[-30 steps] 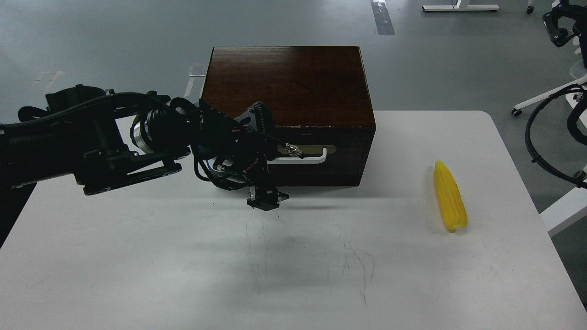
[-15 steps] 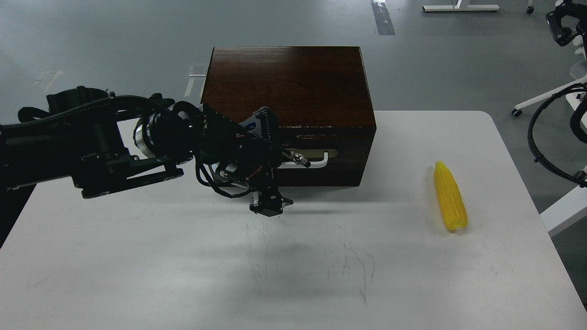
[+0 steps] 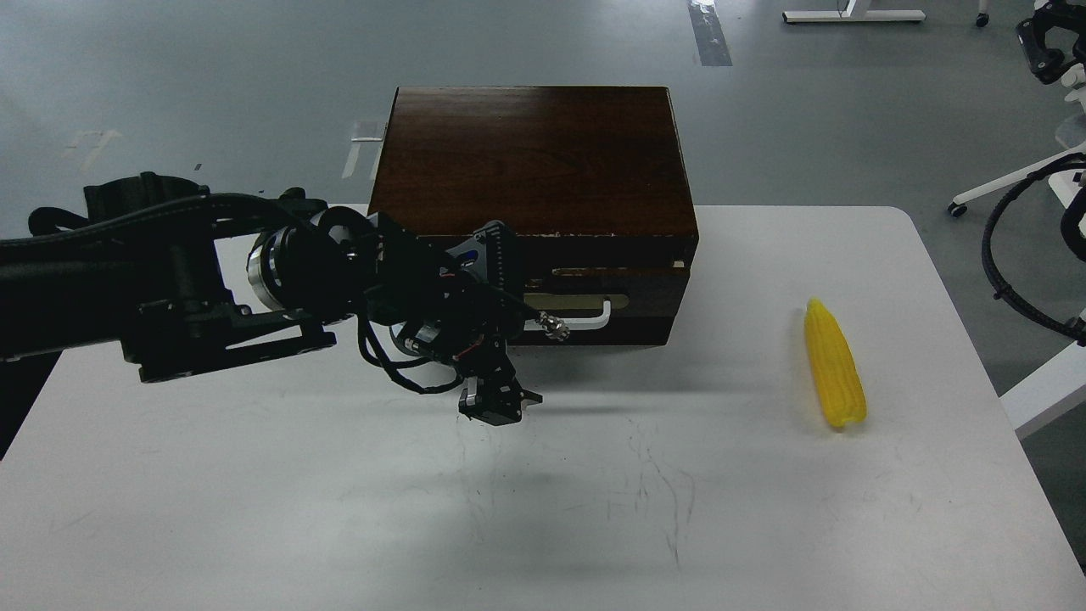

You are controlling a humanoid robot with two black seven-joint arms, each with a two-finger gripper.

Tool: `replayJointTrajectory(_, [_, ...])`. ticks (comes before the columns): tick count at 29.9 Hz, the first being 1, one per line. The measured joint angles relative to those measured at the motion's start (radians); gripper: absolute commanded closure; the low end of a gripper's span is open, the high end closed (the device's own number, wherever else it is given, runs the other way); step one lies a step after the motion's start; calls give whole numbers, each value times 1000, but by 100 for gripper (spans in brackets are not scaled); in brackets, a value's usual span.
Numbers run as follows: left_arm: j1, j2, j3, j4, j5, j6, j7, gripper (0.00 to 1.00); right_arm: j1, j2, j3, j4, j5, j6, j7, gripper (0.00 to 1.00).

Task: Put corn in drawer with both arms
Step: 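Pull the drawer handle toward the robot with the left gripper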

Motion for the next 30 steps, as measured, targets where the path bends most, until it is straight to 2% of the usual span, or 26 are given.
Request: replayJointTrajectory(30, [-45, 0, -10, -101, -8, 0, 3, 3, 1, -12, 2, 1, 0, 0, -1, 0])
